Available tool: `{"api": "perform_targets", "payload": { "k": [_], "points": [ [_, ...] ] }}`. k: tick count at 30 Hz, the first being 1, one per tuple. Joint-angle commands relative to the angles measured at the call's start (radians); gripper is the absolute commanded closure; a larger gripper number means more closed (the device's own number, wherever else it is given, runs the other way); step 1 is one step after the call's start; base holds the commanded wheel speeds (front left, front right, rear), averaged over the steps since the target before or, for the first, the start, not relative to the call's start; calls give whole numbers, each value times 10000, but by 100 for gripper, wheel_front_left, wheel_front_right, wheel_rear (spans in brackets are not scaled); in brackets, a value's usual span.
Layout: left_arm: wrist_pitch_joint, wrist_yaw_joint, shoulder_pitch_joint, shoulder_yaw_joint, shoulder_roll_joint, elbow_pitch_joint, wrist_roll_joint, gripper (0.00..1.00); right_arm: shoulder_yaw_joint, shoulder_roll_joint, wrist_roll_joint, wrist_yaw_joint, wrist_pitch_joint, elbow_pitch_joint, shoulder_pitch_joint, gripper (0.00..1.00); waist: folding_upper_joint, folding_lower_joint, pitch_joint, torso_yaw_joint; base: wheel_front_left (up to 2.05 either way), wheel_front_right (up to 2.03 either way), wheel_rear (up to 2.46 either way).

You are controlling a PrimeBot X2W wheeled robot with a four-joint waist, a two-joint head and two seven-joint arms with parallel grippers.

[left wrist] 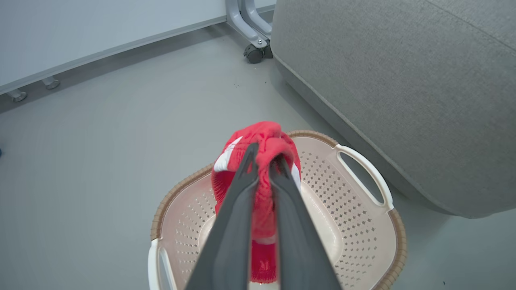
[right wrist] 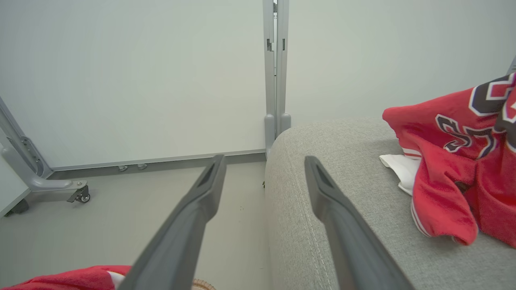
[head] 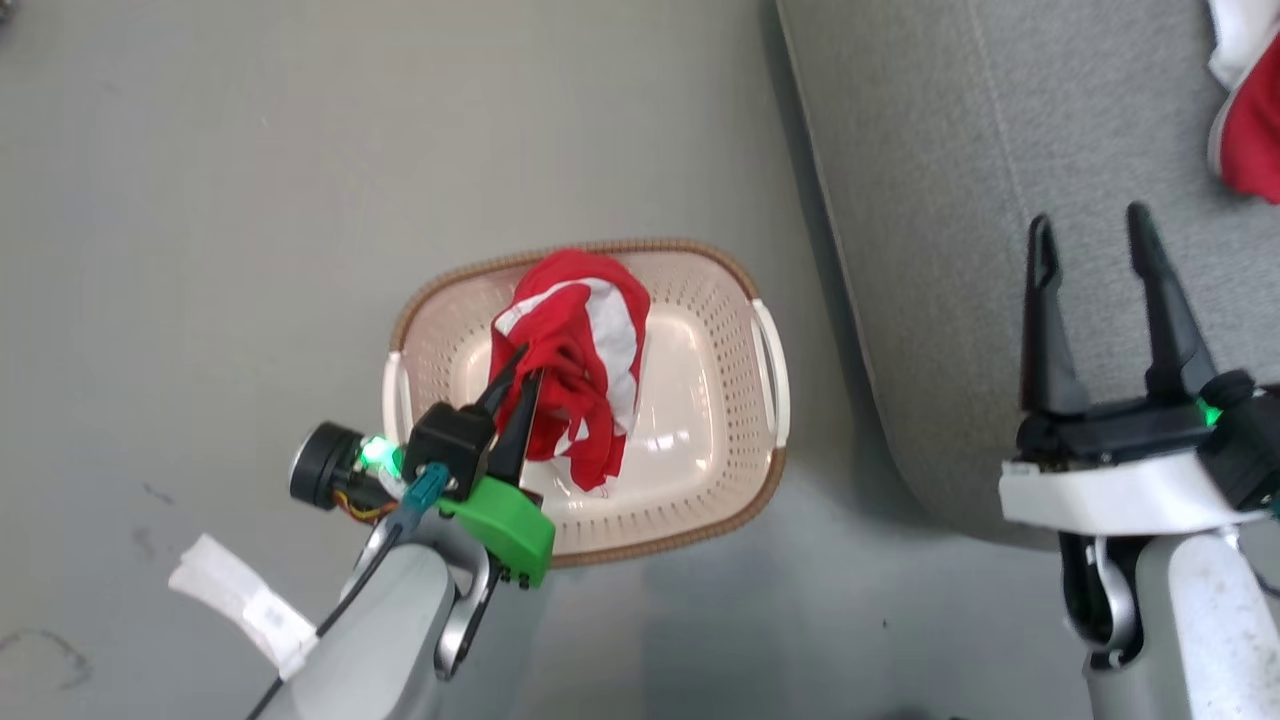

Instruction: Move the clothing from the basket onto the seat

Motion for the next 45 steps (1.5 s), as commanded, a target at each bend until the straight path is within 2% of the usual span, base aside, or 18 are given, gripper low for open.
{"api": "perform_targets", "payload": {
  "k": [1, 11, 25, 36, 45],
  "points": [
    [-1, 1, 544, 252, -60, -273, 185, 100, 65, -21, -30, -10, -31, 141, 386, 0, 0, 1, -2239, 313, 0, 0, 0],
    [-2, -143, 2502, 1673, -379, -1569, 660, 100, 557, -19, 233, -10, -31, 674, 1893, 0, 0, 1, -4696, 52, 0, 0, 0],
    [-2, -547, 3696, 2879, -764, -2670, 1034, 100, 1455, -22, -22, -10, -31, 1301, 2976, 0, 0, 1, -5801, -80, 0, 0, 0],
    [-2, -999, 3151, 2720, -954, -3129, 1321, 100, 1929, -21, 82, -10, -31, 1488, 2844, 0, 0, 1, -5746, 80, 0, 0, 0],
    [-2, -1319, 1964, 1672, -1035, -2977, 1293, 100, 2560, -21, -64, -10, -32, 1435, 2459, 0, 0, 1, -5557, 125, 0, 0, 0]
  ]
}}
